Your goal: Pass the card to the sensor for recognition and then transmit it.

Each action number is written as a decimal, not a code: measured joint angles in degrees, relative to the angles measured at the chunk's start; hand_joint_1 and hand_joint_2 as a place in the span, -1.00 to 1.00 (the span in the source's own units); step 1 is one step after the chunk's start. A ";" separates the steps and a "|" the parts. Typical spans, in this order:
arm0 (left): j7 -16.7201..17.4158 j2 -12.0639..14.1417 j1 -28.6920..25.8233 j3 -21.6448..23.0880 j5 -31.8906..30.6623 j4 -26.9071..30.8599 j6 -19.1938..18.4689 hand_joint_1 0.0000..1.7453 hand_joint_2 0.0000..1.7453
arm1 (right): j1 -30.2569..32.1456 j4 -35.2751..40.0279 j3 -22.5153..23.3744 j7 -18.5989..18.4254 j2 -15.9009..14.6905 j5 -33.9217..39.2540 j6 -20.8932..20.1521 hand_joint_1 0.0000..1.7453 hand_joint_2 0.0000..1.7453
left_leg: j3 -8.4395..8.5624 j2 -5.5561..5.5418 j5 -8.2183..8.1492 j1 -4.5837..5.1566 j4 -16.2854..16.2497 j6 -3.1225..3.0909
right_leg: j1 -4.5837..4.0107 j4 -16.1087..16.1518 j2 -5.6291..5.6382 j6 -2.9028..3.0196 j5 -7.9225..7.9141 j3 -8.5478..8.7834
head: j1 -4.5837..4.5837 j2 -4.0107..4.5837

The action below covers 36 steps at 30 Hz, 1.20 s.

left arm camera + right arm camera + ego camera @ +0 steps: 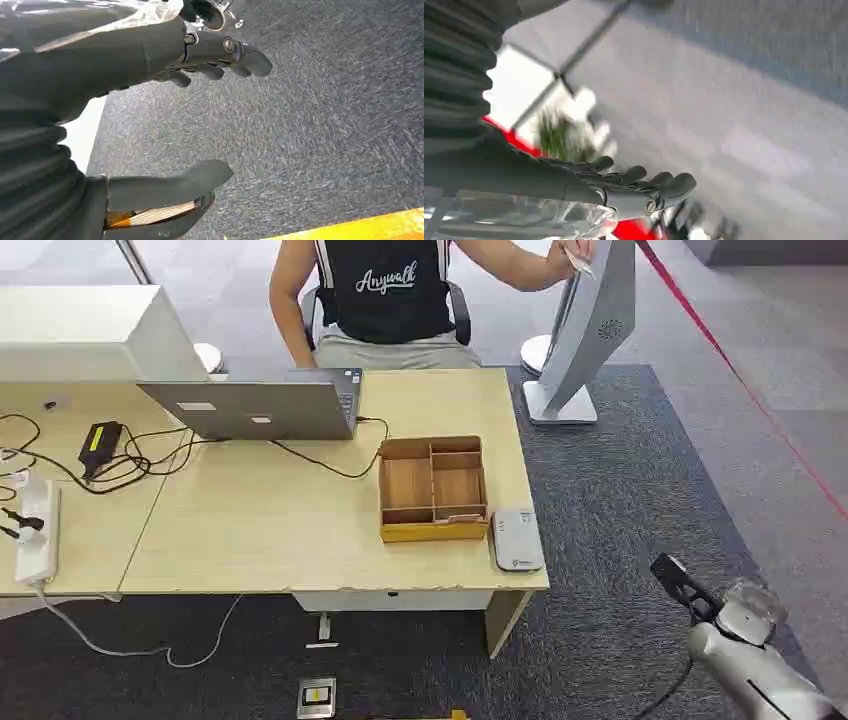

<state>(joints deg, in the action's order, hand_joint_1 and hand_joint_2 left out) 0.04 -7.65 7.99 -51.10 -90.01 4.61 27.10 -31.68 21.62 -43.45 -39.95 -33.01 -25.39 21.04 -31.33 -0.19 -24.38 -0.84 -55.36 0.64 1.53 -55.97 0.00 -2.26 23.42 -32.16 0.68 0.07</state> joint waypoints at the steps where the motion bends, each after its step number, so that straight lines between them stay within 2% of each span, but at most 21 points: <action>1: -0.02 -0.04 0.01 0.00 0.00 0.00 0.07 -1.00 1.00 | -1.05 0.04 0.31 0.00 -0.17 -3.45 -0.83 -1.00 1.00 | 0.02 0.00 0.00 0.00 0.00 0.00 | 0.00 0.01 0.00 0.00 0.00 0.00 | 0.00 0.02; 3: -0.02 -0.15 0.02 0.00 0.00 0.00 0.18 -1.00 1.00 | -2.60 0.04 0.89 0.00 -0.57 -5.80 -1.50 -1.00 1.00 | 0.00 -0.07 0.01 0.00 -0.01 -0.01 | 0.00 0.01 -0.02 0.00 0.01 0.01 | 0.00 0.02; 9: -0.02 -0.22 -0.01 -0.02 0.00 0.00 0.20 -1.00 1.00 | -4.39 0.07 1.73 0.00 -0.94 -6.61 -1.81 -1.00 1.00 | -0.05 -0.09 0.01 0.00 -0.01 -0.01 | 0.00 0.01 -0.03 0.00 0.01 0.00 | -0.02 0.00; 12: -0.13 -0.24 -0.01 -0.02 0.00 0.00 0.24 -1.00 1.00 | -4.44 0.85 3.19 0.00 -1.00 -12.76 -4.11 -1.00 1.00 | -0.10 -0.09 0.01 -0.01 0.00 -0.01 | 0.00 0.00 -0.03 0.00 0.01 0.00 | 0.00 0.00; 14: -0.28 -0.24 0.00 -0.02 0.00 0.00 0.26 -1.00 1.00 | -3.28 3.94 6.11 0.00 -0.83 -25.26 -10.79 -1.00 1.00 | -0.16 -0.09 0.01 -0.09 0.04 -0.01 | -0.08 -0.03 -0.04 0.00 0.01 0.08 | -0.02 0.00; 15: -0.37 -0.35 0.01 -0.02 0.00 0.00 0.26 -1.00 1.00 | -1.31 8.06 9.30 0.00 0.43 -34.62 -17.99 -1.00 1.00 | -0.16 -0.20 0.01 -0.19 0.05 0.00 | -0.19 -0.02 -0.11 0.01 0.02 0.21 | -0.07 0.00; 17: -0.59 -0.42 -0.03 -0.02 0.00 0.00 0.26 -1.00 1.00 | 2.50 18.69 16.45 0.02 2.54 -46.12 -34.03 -1.00 1.00 | -0.08 -0.38 0.00 -0.32 0.03 0.07 | -0.33 0.00 -0.18 0.05 0.02 0.23 | 0.33 0.02; 18: -0.68 -0.46 0.02 -0.02 0.00 0.00 0.26 -1.00 1.00 | 3.59 23.28 19.29 0.00 3.69 -47.81 -39.37 -1.00 1.00 | -0.12 -0.44 0.02 -0.23 0.04 0.06 | -0.21 -0.04 -0.22 0.08 0.01 0.18 | 0.20 0.02; 19: -0.74 -0.48 0.11 -0.02 0.00 0.00 0.26 -1.00 1.00 | 3.97 25.56 20.52 0.00 4.16 -48.01 -41.00 -1.00 1.00 | -0.06 -0.48 0.09 -0.19 0.03 0.06 | -0.13 -0.04 -0.30 0.09 0.02 0.08 | -0.02 0.00; 20: -0.92 -0.52 0.17 -0.02 0.00 0.00 0.26 -1.00 1.00 | 4.39 29.78 22.78 -0.04 4.37 -48.01 -41.63 -1.00 1.00 | -0.25 -0.84 0.25 -0.13 0.03 0.02 | -0.03 -0.11 -0.65 -0.01 0.12 -0.05 | -0.28 0.00; 21: -1.09 -0.55 0.04 -0.02 0.00 0.00 0.28 -1.00 1.00 | 4.19 33.36 24.89 -0.15 4.39 -47.85 -41.81 -1.00 1.00 | -0.33 -0.94 0.30 -0.09 0.04 0.07 | -0.05 -0.11 -0.74 -0.01 0.12 -0.06 | -0.15 0.00; 24: -1.09 -0.46 -0.50 -0.02 0.04 0.00 0.31 -1.00 1.00 | 2.76 41.19 28.83 -0.20 4.66 -46.48 -41.74 -1.00 1.00 | -0.29 -0.87 0.32 -0.09 0.04 0.11 | -0.06 -0.12 -0.72 0.04 0.06 -0.04 | -0.17 0.00; 30: -1.09 -0.46 -0.50 -0.02 0.04 0.00 0.31 -1.00 1.00 | 2.70 41.48 28.93 -0.20 4.66 -46.37 -41.70 -1.00 1.00 | -0.29 -0.86 0.32 -0.09 0.04 0.11 | -0.06 -0.12 -0.72 0.04 0.06 -0.04 | -0.17 0.00; 31: -1.09 -0.46 -0.44 0.00 0.02 0.00 0.31 -1.00 1.00 | 1.51 46.09 30.21 -0.20 4.64 -44.56 -41.20 -1.00 1.00 | -0.28 -0.85 0.32 -0.07 0.04 0.11 | -0.04 -0.11 -0.72 0.04 0.06 -0.06 | -0.15 0.02; 32: -1.09 -0.44 -0.45 0.00 0.02 0.00 0.28 -1.00 1.00 | 1.06 47.00 30.40 -0.18 4.64 -44.15 -40.98 -1.00 1.00 | -0.27 -0.83 0.32 -0.06 0.04 0.11 | -0.04 -0.11 -0.72 0.04 0.06 -0.06 | -0.17 0.00; 33: -1.11 -0.41 -0.36 0.44 0.02 0.02 -0.18 -1.00 1.00 | -3.55 54.01 30.27 -0.11 4.70 -41.69 -38.88 -1.00 1.00 | -0.26 -0.81 0.32 -0.06 0.04 0.10 | -0.04 -0.11 -0.69 0.04 0.05 -0.04 | -0.15 0.00; 36: -1.07 -0.46 0.19 1.25 0.07 0.02 -0.72 -1.00 1.00 | -6.39 55.36 28.04 0.02 5.38 -40.40 -35.71 -1.00 1.00 | -0.26 -0.79 0.32 -0.07 0.04 0.11 | -0.05 -0.11 -0.67 0.04 0.03 -0.05 | -0.15 0.02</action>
<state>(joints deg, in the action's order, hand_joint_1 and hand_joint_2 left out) -1.03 -8.11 8.18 -49.85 -89.94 4.63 26.38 -38.07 76.98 -15.41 -39.93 -27.63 -65.79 -14.66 -31.58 -0.98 -24.05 -0.91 -55.32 0.75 1.48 -56.08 -0.67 -2.21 23.45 -32.21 0.52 0.09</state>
